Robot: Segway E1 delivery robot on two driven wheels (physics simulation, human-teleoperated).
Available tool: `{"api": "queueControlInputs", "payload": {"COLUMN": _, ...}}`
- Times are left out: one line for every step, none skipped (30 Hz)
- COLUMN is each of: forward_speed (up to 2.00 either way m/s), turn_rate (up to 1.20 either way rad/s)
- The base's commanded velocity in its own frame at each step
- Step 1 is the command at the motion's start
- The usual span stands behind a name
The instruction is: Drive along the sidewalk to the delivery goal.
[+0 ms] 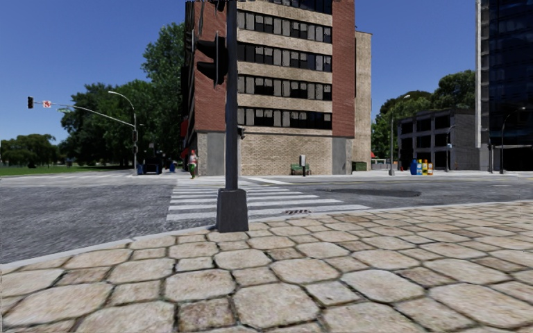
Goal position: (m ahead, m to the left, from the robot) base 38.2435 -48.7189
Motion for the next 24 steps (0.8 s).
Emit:
{"api": "queueControlInputs", "payload": {"forward_speed": 2.00, "turn_rate": -0.03}}
{"api": "queueControlInputs", "payload": {"forward_speed": 2.00, "turn_rate": -0.01}}
{"api": "queueControlInputs", "payload": {"forward_speed": 2.00, "turn_rate": 0.00}}
{"api": "queueControlInputs", "payload": {"forward_speed": 2.00, "turn_rate": 0.00}}
{"api": "queueControlInputs", "payload": {"forward_speed": 2.00, "turn_rate": 0.00}}
{"api": "queueControlInputs", "payload": {"forward_speed": 2.00, "turn_rate": 0.00}}
{"api": "queueControlInputs", "payload": {"forward_speed": 2.00, "turn_rate": 0.00}}
{"api": "queueControlInputs", "payload": {"forward_speed": 2.00, "turn_rate": 0.00}}
{"api": "queueControlInputs", "payload": {"forward_speed": 2.00, "turn_rate": 0.00}}
{"api": "queueControlInputs", "payload": {"forward_speed": 2.00, "turn_rate": 0.00}}
{"api": "queueControlInputs", "payload": {"forward_speed": 2.00, "turn_rate": 0.00}}
{"api": "queueControlInputs", "payload": {"forward_speed": 2.00, "turn_rate": 0.00}}
{"api": "queueControlInputs", "payload": {"forward_speed": 2.00, "turn_rate": 0.00}}
{"api": "queueControlInputs", "payload": {"forward_speed": 2.00, "turn_rate": 0.00}}
{"api": "queueControlInputs", "payload": {"forward_speed": 2.00, "turn_rate": 0.00}}
{"api": "queueControlInputs", "payload": {"forward_speed": 2.00, "turn_rate": 0.00}}
{"api": "queueControlInputs", "payload": {"forward_speed": 2.00, "turn_rate": 0.00}}
{"api": "queueControlInputs", "payload": {"forward_speed": 2.00, "turn_rate": 0.00}}
{"api": "queueControlInputs", "payload": {"forward_speed": 2.00, "turn_rate": 0.00}}
{"api": "queueControlInputs", "payload": {"forward_speed": 2.00, "turn_rate": 0.00}}
{"api": "queueControlInputs", "payload": {"forward_speed": 2.00, "turn_rate": 0.00}}
{"api": "queueControlInputs", "payload": {"forward_speed": 2.00, "turn_rate": 0.00}}
{"api": "queueControlInputs", "payload": {"forward_speed": 2.00, "turn_rate": 0.00}}
{"api": "queueControlInputs", "payload": {"forward_speed": 2.00, "turn_rate": 0.00}}
